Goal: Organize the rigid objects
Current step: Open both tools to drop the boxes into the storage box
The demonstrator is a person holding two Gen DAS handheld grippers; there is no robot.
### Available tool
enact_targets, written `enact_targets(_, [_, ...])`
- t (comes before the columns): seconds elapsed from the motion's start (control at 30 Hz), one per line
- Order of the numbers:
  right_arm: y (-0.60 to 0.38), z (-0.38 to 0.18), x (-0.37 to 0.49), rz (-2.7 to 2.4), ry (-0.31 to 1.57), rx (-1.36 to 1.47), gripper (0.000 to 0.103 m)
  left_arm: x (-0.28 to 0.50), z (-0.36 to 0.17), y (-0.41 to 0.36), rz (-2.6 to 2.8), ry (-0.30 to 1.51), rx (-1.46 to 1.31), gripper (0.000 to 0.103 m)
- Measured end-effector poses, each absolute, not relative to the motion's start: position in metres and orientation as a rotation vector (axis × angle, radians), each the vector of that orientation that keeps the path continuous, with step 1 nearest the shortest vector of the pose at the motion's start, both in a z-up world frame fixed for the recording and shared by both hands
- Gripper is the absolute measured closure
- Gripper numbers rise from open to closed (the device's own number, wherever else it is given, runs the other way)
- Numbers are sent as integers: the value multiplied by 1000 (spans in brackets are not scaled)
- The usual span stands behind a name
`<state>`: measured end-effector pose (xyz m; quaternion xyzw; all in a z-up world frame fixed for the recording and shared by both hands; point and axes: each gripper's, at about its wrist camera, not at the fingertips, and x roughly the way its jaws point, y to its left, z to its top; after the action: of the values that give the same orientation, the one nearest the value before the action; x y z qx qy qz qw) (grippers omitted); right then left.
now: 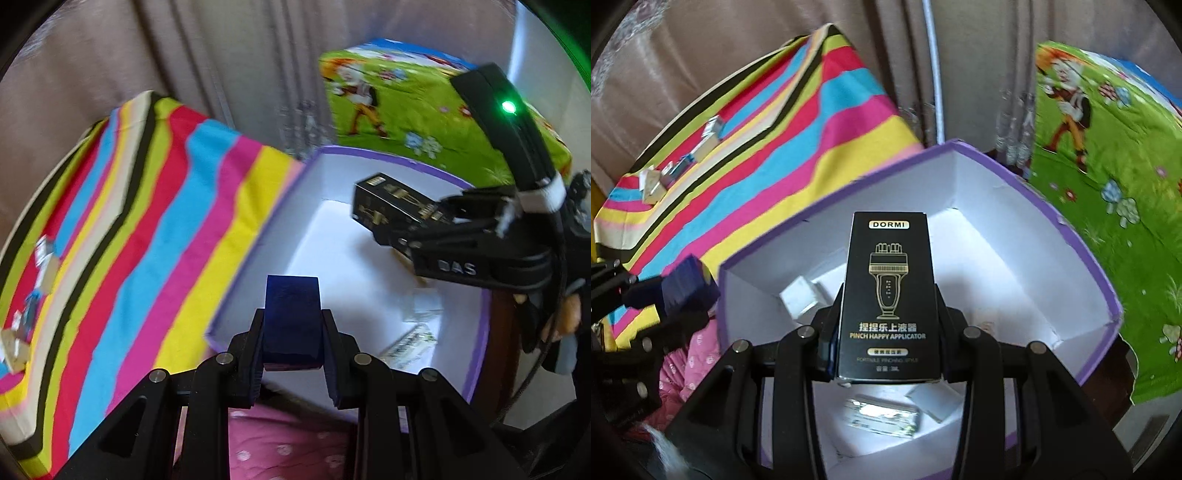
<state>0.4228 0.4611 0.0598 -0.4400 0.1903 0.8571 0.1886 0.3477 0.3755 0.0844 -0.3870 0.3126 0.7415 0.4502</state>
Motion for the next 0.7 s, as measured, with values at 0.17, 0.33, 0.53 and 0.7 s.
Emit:
enact_targets(0.17, [473, 67, 432, 2336, 485, -1198, 58, 360, 90, 383, 1669, 655, -935, 70])
enact_targets(0.33, [483, 83, 435, 2272, 468, -1142, 30, 355, 102, 365, 1756, 602, -869, 37])
enact_targets(0.53, [454, 107, 399, 2359, 365, -1162, 30, 286, 98, 289, 2094, 519, -909, 28])
enact_targets(0.7, [395, 109, 346, 2517, 264, -1280, 30, 204, 73, 181, 2499, 474, -1094, 28])
